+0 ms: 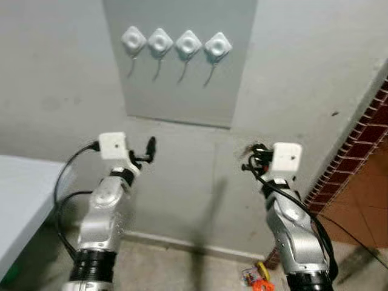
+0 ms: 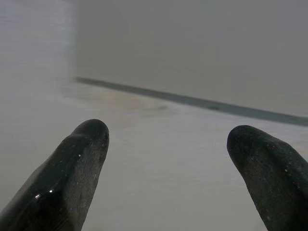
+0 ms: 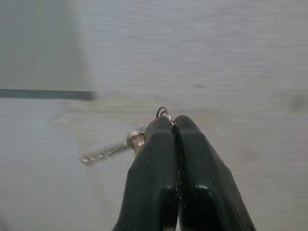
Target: Hang keys on a hook
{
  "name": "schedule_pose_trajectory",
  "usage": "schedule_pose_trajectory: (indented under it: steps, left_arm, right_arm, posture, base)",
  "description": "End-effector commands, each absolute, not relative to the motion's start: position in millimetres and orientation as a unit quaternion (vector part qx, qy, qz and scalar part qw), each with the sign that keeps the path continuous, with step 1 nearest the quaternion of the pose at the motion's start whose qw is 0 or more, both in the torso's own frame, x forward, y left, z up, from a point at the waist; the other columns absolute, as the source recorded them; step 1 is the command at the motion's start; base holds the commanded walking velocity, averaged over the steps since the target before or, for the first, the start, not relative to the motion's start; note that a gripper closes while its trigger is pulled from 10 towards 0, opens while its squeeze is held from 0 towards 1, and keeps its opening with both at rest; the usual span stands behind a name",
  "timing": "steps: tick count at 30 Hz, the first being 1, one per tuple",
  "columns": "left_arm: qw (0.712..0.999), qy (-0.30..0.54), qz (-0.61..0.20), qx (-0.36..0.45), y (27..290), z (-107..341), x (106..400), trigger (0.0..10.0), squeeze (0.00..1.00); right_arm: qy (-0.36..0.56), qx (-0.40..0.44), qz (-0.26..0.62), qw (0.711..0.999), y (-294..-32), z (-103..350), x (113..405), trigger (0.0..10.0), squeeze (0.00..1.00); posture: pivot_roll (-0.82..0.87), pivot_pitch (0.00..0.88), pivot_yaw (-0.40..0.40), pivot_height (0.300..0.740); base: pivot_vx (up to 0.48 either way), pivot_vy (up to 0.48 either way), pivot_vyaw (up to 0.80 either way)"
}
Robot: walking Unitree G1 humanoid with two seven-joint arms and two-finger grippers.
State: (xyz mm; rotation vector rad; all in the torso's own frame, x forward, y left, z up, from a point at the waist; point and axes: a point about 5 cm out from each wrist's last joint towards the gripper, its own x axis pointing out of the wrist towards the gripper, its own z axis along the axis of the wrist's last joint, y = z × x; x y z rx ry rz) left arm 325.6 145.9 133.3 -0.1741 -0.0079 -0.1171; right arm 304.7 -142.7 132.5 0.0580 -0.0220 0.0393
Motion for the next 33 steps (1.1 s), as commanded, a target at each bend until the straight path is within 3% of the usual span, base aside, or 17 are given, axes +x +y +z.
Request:
schedule_pose_trajectory:
  steps: [1,15,33]
  left_arm:
    - [0.995,-0.018,-0.068,-0.076,141,139,325,10.0,0.0]
    - [0.988,-0.066,-0.136,-0.032,124,162,323,10.0,0.0]
    - [0.975,-0.111,-0.194,-0.015,105,195,322,10.0,0.0]
  right_arm:
    - [-0.02,0.027,0.025,0.999,-143,137,305,10.0,0.0]
    - [-0.093,0.041,0.182,0.978,-137,168,306,10.0,0.0]
    - [-0.167,0.044,0.266,0.948,-116,231,352,10.0,0.0]
  posture:
    - [-0.05,0.0,0.003,0.732]
    - [-0.05,0.0,0.002,0.732]
    - [-0.02,0.0,-0.003,0.732]
  base:
    - [0.0,0.0,0.0]
    - [0.0,0.0,0.0]
    - [0.0,0.0,0.0]
